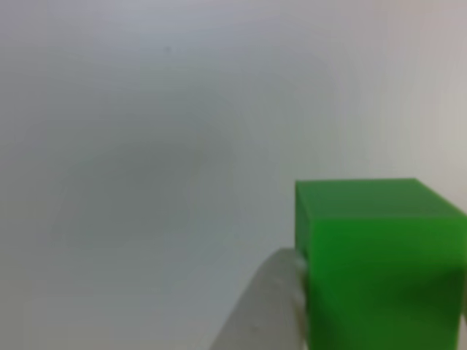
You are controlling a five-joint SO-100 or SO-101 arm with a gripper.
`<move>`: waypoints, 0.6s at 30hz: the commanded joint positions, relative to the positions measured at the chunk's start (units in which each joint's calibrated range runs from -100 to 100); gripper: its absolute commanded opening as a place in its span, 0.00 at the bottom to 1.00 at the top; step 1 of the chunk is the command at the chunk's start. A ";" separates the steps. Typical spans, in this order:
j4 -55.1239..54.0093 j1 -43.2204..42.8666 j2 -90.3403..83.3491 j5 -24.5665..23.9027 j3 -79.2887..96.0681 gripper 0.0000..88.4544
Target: Pick up green cube and drop it in the blue box
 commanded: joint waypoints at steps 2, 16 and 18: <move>3.00 9.38 -4.97 0.24 -3.09 0.01; 2.83 22.02 -4.72 -0.10 -3.00 0.01; 2.75 25.35 -4.55 0.10 -3.00 0.01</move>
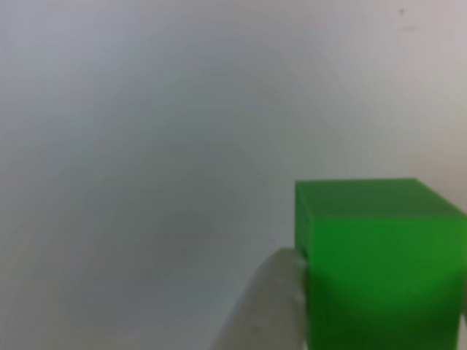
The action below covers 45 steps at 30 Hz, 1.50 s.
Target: Pick up green cube and drop it in the blue box
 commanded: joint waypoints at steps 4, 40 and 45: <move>0.27 11.36 -2.72 -0.05 -3.00 0.01; -19.09 21.98 22.35 -0.05 -27.93 0.01; -19.09 23.14 32.72 -0.05 -40.49 0.01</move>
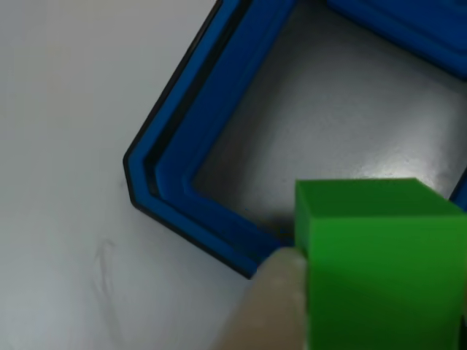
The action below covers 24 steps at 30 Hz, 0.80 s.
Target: Pick up green cube and drop it in the blue box
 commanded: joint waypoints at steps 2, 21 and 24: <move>-1.26 2.38 8.10 0.15 -15.73 0.01; -4.23 2.31 18.38 0.00 -24.94 0.01; -9.26 2.38 19.55 -0.15 -24.67 0.01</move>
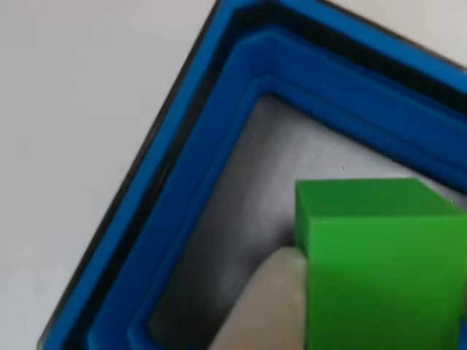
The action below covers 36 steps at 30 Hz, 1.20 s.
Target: Pick up green cube and drop it in the blue box
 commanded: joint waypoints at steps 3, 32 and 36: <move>-8.67 0.11 2.41 0.00 -3.90 0.01; -8.43 0.40 2.58 -0.24 -3.36 0.07; -8.43 0.40 2.41 -0.24 -3.36 0.17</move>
